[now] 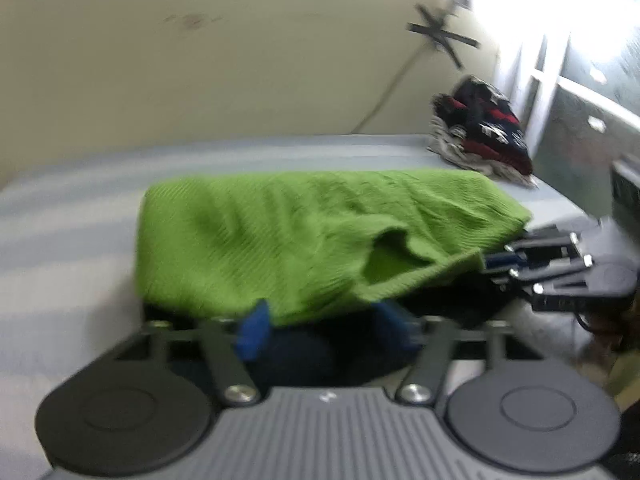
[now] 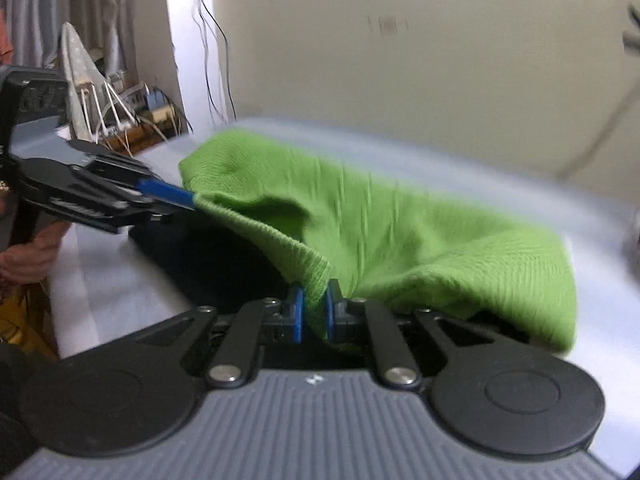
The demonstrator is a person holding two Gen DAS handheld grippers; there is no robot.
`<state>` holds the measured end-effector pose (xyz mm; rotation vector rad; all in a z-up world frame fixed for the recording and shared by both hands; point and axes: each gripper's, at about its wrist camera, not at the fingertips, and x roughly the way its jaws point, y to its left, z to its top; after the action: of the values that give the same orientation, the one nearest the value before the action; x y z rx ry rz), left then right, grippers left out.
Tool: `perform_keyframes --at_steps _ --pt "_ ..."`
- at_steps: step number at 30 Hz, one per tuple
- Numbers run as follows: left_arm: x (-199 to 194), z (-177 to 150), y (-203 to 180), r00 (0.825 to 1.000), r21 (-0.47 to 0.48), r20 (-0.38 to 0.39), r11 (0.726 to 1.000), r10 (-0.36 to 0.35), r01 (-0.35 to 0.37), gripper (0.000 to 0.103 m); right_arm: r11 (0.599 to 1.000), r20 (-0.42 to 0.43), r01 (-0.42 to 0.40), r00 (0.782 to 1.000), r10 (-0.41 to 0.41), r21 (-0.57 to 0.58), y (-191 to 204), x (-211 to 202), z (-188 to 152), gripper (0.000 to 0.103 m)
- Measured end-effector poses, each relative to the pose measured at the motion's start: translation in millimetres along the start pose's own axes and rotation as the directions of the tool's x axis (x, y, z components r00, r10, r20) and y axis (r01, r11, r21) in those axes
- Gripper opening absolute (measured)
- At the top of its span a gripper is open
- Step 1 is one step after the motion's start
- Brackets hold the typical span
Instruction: Fold small clothes
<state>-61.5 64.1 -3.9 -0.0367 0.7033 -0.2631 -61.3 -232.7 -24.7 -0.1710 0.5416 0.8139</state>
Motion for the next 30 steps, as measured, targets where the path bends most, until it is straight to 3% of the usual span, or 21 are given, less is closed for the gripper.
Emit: perform_keyframes --at_steps 2,4,5,7,10,12,14,15,17,18,19,20,21,25,27,28,29,30 --pt "-11 2 20 1.0 -0.092 0.021 0.996 0.015 -0.013 0.09 1.0 0.027 0.012 1.0 -0.011 -0.005 1 5 9 0.02" --pt "-20 10 38 0.997 -0.175 0.065 0.984 0.037 -0.025 0.102 0.998 0.044 -0.033 0.999 0.031 0.047 0 1 19 0.042" --pt "-23 13 47 0.995 -0.204 0.086 0.978 0.051 -0.032 0.103 0.997 0.075 -0.042 0.997 0.037 0.069 13 5 25 0.051" --pt "-19 23 59 0.991 -0.25 0.104 0.966 0.088 -0.06 0.103 0.995 0.132 -0.031 0.991 0.018 0.095 6 -12 27 0.052" --pt "3 39 79 0.99 -0.324 0.072 0.942 0.123 -0.094 0.103 0.979 0.23 0.048 0.969 -0.094 0.198 -17 -43 28 0.054" --pt "19 44 92 0.991 -0.363 0.047 0.926 0.127 -0.101 0.101 0.946 0.271 0.088 0.946 -0.177 0.312 -35 -50 24 0.066" --pt "34 46 95 0.993 -0.38 0.03 0.92 0.114 -0.095 0.088 0.905 0.264 0.11 0.936 -0.233 0.41 -49 -49 20 0.069" --pt "36 45 95 0.996 -0.381 0.026 0.922 0.09 -0.074 0.08 0.888 0.246 0.121 0.936 -0.25 0.444 -56 -47 17 0.069" --pt "44 45 87 0.999 -0.362 0.012 0.931 0.046 -0.038 0.05 0.869 0.206 0.128 0.946 -0.252 0.477 -61 -35 11 0.069" --pt "46 44 81 0.999 -0.346 0.006 0.937 0.048 -0.043 0.045 0.87 0.178 0.126 0.955 -0.236 0.477 -61 -28 9 0.066" --pt "46 44 76 0.998 -0.324 -0.002 0.944 0.061 -0.059 0.032 0.874 0.155 0.131 0.961 -0.228 0.468 -61 -23 8 0.058" --pt "44 44 72 0.998 -0.31 -0.011 0.948 0.069 -0.069 0.017 0.878 0.126 0.175 0.959 -0.255 0.446 -59 -18 8 0.028" --pt "41 43 67 0.998 -0.309 -0.014 0.948 0.069 -0.07 0.017 0.878 0.107 0.224 0.95 -0.294 0.423 -61 -20 9 0.013" --pt "17 36 60 0.999 -0.338 -0.001 0.941 0.035 -0.034 0.017 0.844 0.125 0.261 0.926 -0.356 0.469 -79 -23 4 0.013" --pt "17 29 60 0.999 -0.348 -0.029 0.936 0.044 -0.051 0.017 0.843 0.11 0.258 0.931 -0.347 0.471 -82 -18 1 0.013" --pt "21 27 60 0.996 -0.341 -0.051 0.936 0.072 -0.085 0.024 0.854 0.095 0.258 0.938 -0.334 0.453 -80 -13 -1 0.014" --pt "27 25 61 0.991 -0.333 -0.075 0.934 0.113 -0.131 0.038 0.862 0.083 0.263 0.941 -0.329 0.433 -77 -13 -1 0.019" --pt "33 23 63 0.985 -0.336 -0.096 0.927 0.144 -0.168 0.045 0.866 0.08 0.283 0.936 -0.344 0.412 -73 -11 -2 0.028"
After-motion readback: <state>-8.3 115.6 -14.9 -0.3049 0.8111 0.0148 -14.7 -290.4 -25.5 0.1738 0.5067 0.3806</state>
